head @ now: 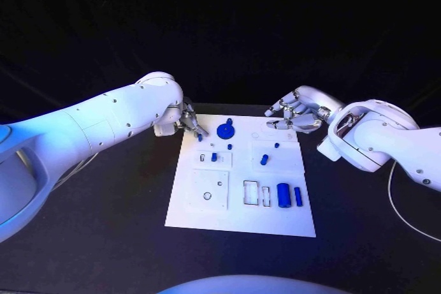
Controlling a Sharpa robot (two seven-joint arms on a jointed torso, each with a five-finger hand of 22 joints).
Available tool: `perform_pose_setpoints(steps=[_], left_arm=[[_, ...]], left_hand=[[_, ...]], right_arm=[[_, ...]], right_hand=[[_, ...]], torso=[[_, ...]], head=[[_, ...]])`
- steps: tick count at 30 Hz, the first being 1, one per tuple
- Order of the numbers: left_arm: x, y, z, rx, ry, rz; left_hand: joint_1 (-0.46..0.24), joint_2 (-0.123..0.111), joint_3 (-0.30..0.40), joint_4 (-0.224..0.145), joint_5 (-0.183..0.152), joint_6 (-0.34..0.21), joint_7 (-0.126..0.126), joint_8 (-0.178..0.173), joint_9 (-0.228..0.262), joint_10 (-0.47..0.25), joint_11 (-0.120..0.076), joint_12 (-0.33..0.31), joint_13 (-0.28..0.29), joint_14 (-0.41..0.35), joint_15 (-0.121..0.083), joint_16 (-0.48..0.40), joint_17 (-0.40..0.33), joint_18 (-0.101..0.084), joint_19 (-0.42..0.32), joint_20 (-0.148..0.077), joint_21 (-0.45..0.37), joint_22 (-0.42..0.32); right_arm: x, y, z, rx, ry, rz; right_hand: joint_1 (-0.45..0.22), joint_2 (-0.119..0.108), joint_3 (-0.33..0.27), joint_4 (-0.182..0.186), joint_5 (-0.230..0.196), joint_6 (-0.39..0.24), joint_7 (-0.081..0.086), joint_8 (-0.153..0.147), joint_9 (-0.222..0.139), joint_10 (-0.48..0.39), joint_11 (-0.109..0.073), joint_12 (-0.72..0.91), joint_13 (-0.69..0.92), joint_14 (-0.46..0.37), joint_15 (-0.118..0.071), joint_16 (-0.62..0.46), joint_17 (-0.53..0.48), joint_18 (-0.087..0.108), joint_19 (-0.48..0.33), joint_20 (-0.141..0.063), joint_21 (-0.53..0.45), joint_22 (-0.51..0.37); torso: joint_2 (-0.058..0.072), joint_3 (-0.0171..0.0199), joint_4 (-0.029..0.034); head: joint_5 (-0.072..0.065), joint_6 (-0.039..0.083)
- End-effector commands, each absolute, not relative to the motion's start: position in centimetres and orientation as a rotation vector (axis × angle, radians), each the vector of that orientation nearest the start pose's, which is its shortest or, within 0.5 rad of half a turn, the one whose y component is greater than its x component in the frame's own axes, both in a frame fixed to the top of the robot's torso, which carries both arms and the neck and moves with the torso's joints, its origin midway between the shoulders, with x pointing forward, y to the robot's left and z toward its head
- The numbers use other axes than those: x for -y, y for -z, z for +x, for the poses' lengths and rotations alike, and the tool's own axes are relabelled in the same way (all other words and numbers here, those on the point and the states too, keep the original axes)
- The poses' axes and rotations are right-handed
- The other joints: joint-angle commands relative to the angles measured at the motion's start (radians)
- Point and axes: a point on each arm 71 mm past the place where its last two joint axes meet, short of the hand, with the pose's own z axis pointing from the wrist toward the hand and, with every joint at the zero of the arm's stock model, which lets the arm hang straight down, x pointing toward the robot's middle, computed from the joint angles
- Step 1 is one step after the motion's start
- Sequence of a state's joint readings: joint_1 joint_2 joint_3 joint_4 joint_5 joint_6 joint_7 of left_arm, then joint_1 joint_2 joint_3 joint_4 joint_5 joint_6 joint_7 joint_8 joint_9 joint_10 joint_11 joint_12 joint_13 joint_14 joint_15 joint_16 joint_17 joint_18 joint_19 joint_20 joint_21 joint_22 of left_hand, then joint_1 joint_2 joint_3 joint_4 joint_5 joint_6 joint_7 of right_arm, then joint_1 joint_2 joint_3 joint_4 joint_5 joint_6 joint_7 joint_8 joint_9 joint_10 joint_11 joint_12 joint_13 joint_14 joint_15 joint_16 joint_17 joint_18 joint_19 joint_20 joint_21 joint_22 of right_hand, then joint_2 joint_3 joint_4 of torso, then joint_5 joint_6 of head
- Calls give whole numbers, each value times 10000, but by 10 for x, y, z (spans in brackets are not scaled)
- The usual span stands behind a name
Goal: Assemble the parts on the task board
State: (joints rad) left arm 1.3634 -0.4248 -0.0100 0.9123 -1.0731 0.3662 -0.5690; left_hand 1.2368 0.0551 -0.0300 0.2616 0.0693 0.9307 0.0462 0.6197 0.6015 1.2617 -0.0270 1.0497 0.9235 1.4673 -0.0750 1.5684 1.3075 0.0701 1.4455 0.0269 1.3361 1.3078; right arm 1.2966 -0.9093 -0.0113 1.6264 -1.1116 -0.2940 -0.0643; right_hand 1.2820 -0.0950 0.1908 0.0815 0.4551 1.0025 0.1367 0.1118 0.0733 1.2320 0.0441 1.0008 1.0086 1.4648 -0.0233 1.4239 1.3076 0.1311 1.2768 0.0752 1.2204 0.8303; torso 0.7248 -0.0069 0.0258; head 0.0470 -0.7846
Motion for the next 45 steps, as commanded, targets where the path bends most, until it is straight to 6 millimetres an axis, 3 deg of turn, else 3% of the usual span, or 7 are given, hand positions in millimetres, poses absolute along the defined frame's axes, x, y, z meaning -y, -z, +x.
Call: perform_pose_setpoints(steps=[1,19,24,28,31,36,45], left_arm=[[-177,168,592,-23554,2129,-2057],[-180,171,593,-23744,1952,-2142],[-181,170,594,-23558,2124,-2418],[-181,169,595,-23368,2347,-2678],[-182,169,596,-23291,2547,-2857],[-184,168,594,-23241,3037,-3093],[-191,160,579,-22379,4060,-3046]], left_hand=[[94,-16,-6,-70,43,-1,-41,36,15,62,5,52,2,1035,-91,24,2633,-38,50,5,59,227],[133,25,7,-75,24,11,-47,43,48,82,0,71,17,1035,-94,24,2633,-40,52,2,62,238],[744,429,508,-368,68,-85,-104,-21,113,64,-55,35,-24,1035,-142,24,2633,-35,49,-38,52,250],[1600,776,1648,-911,157,-289,-86,-163,150,-19,-73,-78,-107,1035,-176,24,2633,-31,38,-92,25,250],[1534,556,2623,-1006,242,-301,-36,-199,235,-26,-36,-137,-172,1035,-116,24,2633,-32,33,-60,5,261],[420,-528,5464,-1202,465,-227,20,-132,601,27,12,-185,-294,1035,-101,24,2633,-25,32,-6,-44,310],[-321,-946,6811,-1656,627,-187,-38,-13,878,151,-24,-52,-202,1035,-112,24,2633,-54,101,-24,36,446]], right_arm=[[202,124,483,-16662,-8816,840],[201,124,483,-16681,-8836,817],[201,125,483,-16688,-8837,813],[201,125,483,-16708,-8829,814],[201,125,483,-16729,-8827,816],[202,125,483,-16770,-8822,817],[203,126,483,-16818,-8793,824]], right_hand=[[-96,32,16,30,58,36,-9,56,-11,-72,15,-54,-8,567,-70,-37,262,11,-88,-16,-68,-9],[-100,33,22,43,63,35,-9,57,-12,-75,16,-55,-9,559,-69,-61,229,16,-104,-16,-88,-43],[-100,33,22,43,63,35,-9,57,-12,-75,16,-55,-9,559,-69,-61,229,16,-104,-16,-88,-43],[-102,33,24,49,64,36,-9,58,-12,-72,16,-51,-5,557,-69,-65,224,16,-105,-16,-91,-45],[-102,33,24,49,64,36,-9,58,-12,-72,16,-51,-5,557,-69,-65,224,16,-105,-16,-91,-45],[-102,33,24,49,64,36,-9,58,-12,-72,16,-51,-5,557,-69,-65,224,16,-105,-16,-91,-45],[-92,53,44,61,72,46,-12,65,-9,-57,13,-31,11,557,-70,-68,227,17,-111,-15,-102,-56]], torso=[[5,-1,-5],[-1,1,0],[0,1,0],[-7,-1,1],[-9,2,5],[-16,7,6],[-22,-4,45]], head=[[0,-14],[-16,-61],[-24,-73],[-28,-69],[-26,-71],[-25,-72],[-4,-90]])
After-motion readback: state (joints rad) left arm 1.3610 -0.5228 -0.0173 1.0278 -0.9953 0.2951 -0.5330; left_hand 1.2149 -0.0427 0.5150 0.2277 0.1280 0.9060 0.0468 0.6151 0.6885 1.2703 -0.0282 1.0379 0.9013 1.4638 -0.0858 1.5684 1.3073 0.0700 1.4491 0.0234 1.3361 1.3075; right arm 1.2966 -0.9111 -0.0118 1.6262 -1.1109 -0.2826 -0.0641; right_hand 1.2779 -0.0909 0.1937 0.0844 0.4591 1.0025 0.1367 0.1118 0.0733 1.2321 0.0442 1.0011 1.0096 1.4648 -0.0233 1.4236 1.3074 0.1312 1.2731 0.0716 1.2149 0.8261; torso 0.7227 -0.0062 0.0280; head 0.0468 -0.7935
